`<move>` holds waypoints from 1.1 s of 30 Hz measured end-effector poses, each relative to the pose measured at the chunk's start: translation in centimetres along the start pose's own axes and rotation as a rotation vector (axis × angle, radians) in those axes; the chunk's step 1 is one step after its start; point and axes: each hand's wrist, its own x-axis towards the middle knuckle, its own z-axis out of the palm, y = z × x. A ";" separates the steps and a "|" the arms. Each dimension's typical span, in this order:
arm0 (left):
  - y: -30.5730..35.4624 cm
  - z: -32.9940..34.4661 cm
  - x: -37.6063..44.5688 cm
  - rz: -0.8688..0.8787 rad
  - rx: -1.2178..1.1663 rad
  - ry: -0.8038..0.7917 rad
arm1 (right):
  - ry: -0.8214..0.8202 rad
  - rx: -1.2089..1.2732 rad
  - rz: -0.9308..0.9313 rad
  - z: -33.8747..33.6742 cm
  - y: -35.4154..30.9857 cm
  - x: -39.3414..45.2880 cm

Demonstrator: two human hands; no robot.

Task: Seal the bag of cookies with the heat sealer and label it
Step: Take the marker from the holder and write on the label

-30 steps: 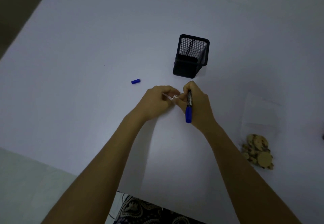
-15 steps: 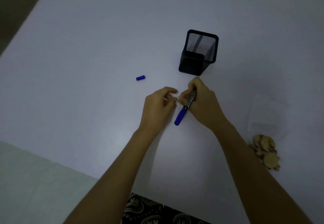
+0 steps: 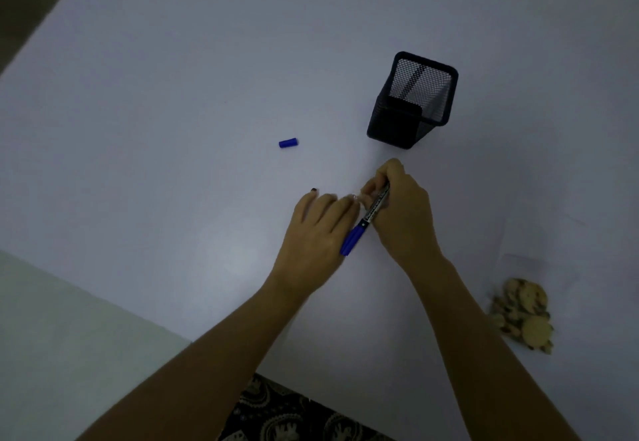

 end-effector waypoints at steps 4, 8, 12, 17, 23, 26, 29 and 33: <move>0.5 -0.1 0.0 -0.045 -0.046 0.039 | 0.126 0.432 0.013 0.1 -1.7 -0.8; 0.5 0.1 0.0 -0.041 -0.007 0.015 | 0.152 0.630 0.148 1.1 -1.1 0.0; 0.5 0.2 0.1 -0.048 0.014 0.022 | 0.234 0.344 0.045 1.6 -0.6 0.2; 0.4 0.3 0.1 -0.055 0.017 0.023 | 0.230 0.214 -0.054 2.3 -0.3 0.4; 0.4 0.2 0.1 -0.048 0.015 0.042 | 0.255 0.082 -0.067 3.5 -0.6 0.6; 0.5 0.1 0.1 -0.055 0.024 0.038 | 0.279 0.173 -0.029 3.1 -0.5 0.6; 0.5 0.1 0.1 -0.057 0.025 0.042 | 0.283 0.223 0.025 2.9 -0.5 0.5; 0.5 0.2 0.1 -0.052 0.032 0.046 | 0.306 0.257 0.074 3.3 -0.7 0.8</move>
